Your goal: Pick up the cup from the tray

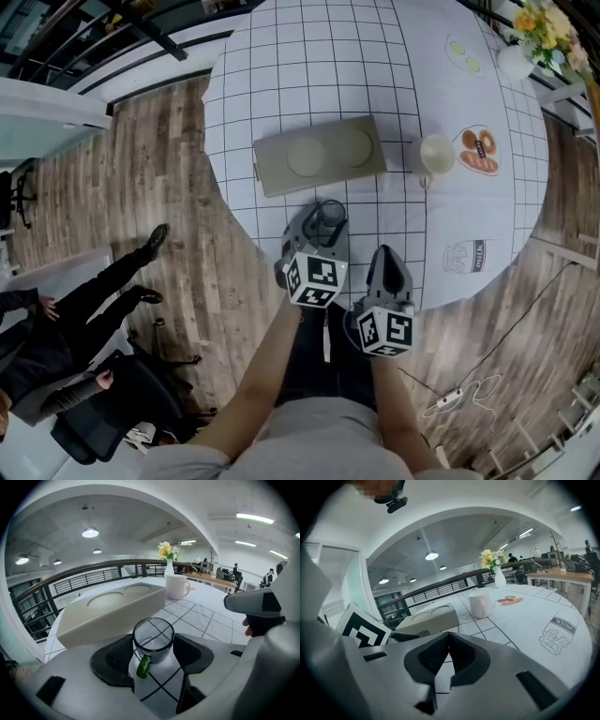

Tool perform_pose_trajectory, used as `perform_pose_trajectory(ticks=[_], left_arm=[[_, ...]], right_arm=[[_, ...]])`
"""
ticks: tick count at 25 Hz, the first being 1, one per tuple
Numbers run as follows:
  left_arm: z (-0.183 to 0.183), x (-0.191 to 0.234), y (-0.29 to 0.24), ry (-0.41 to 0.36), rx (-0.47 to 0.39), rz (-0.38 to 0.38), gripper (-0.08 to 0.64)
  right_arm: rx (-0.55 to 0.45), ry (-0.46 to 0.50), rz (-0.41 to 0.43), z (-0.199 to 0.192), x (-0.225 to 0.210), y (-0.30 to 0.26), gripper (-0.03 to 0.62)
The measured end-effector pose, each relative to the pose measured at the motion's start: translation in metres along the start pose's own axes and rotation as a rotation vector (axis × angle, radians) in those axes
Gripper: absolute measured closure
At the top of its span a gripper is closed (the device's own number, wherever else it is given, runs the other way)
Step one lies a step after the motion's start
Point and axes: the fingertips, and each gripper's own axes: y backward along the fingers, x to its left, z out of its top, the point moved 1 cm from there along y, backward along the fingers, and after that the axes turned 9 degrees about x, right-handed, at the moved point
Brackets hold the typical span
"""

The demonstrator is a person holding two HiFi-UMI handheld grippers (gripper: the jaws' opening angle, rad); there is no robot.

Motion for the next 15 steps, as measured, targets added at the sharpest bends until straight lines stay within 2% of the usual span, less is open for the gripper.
perform_pose_trajectory(ticks=[6,9,11,12,13,15], left_arm=[[0.008,0.003,0.008,0.036,-0.076,0.000,0.241],[0.012,0.009,0.025,0.045,-0.117,0.030,0.239],[0.018,0.017,0.049,0.089,-0.174,0.052,0.239],[0.027,0.022,0.064,0.119,-0.232,0.064,0.249],[0.038,0.029,0.080,0.156,-0.294,0.076,0.319],[0.054,0.037,0.105,0.229,-0.388,0.086,0.530]], right_arm=[[-0.002,0.009,-0.007,0.001,-0.001,0.000,0.584],[-0.010,0.009,-0.012,0.004,-0.001,0.001,0.584],[-0.025,0.014,-0.008,0.012,0.000,0.003,0.584],[-0.037,0.020,-0.005,0.018,0.001,0.004,0.584],[-0.053,0.026,-0.001,0.026,0.002,0.005,0.584],[-0.090,0.039,0.005,0.044,0.005,0.006,0.583]])
